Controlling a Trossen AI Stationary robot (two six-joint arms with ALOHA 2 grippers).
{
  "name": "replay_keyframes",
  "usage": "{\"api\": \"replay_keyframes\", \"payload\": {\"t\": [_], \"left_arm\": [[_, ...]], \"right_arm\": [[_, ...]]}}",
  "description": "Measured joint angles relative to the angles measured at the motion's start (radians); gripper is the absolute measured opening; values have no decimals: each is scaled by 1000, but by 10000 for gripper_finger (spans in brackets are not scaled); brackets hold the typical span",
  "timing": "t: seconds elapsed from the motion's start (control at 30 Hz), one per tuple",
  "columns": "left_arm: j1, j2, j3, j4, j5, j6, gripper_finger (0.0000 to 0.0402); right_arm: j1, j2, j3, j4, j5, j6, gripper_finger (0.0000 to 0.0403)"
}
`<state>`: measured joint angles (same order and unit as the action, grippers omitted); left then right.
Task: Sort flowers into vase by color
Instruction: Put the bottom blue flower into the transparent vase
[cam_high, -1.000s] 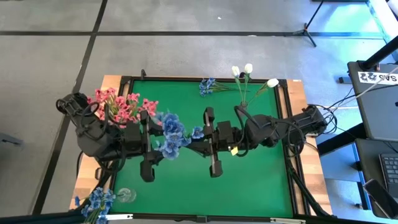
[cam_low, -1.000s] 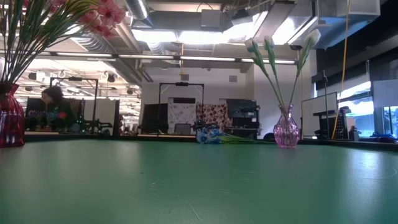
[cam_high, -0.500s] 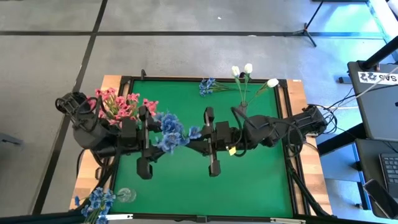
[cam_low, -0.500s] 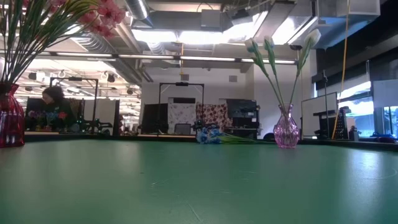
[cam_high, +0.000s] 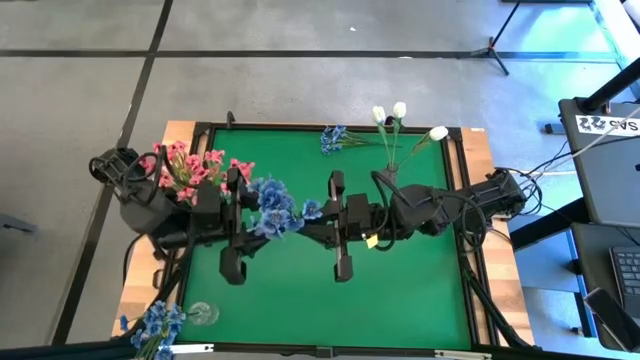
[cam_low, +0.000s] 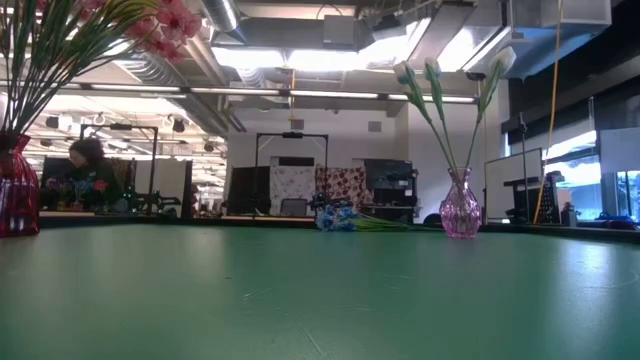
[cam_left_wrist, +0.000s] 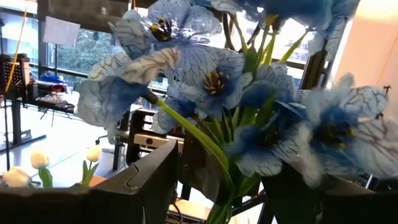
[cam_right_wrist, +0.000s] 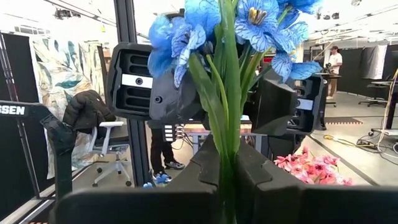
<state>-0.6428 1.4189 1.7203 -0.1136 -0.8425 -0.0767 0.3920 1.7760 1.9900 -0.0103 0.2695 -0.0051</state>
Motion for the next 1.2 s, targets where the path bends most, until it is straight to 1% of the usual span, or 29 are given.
{"api": "replay_keyframes", "payload": {"t": [0.73, 0.9, 1.1, 1.2], "left_arm": [[-1, 0, 0, -7, -1, -48, 215], [-1, 0, 0, -7, -1, -52, 215], [-1, 0, 0, 2, -1, -46, 215], [3, 0, 0, 5, 20, -45, 215]], "right_arm": [[0, 0, 0, 8, 0, 8, 11], [0, 0, 0, 8, 1, 8, 18], [0, 0, 0, 9, 9, 8, 11], [0, 0, 0, 9, 9, 18, 14]]}}
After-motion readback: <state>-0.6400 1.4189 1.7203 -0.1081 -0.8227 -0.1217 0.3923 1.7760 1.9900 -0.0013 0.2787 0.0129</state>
